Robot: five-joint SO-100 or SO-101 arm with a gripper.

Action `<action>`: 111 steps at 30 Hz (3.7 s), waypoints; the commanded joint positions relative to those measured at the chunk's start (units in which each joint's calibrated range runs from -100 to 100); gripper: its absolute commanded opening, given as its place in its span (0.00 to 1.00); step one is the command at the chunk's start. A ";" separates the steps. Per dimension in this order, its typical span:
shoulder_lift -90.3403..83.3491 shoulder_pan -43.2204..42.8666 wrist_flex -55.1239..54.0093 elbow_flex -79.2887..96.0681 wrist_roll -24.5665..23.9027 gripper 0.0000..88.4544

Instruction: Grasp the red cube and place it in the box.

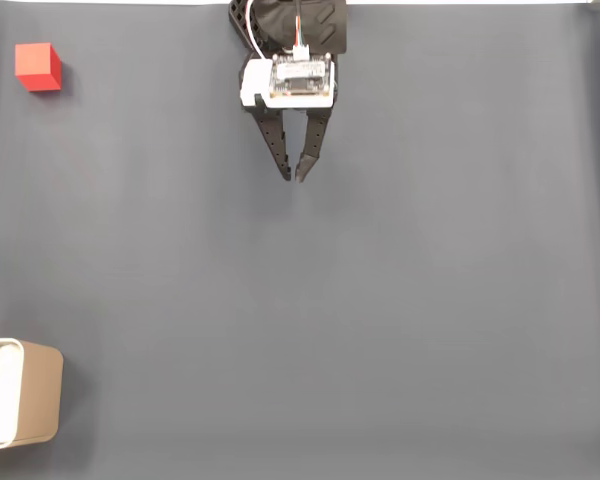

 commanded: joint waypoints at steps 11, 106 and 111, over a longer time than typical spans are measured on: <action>12.55 0.69 -1.59 -17.82 2.00 0.00; 53.54 70.36 14.32 -56.96 0.24 0.17; 53.10 72.07 13.17 -54.86 -1.17 0.24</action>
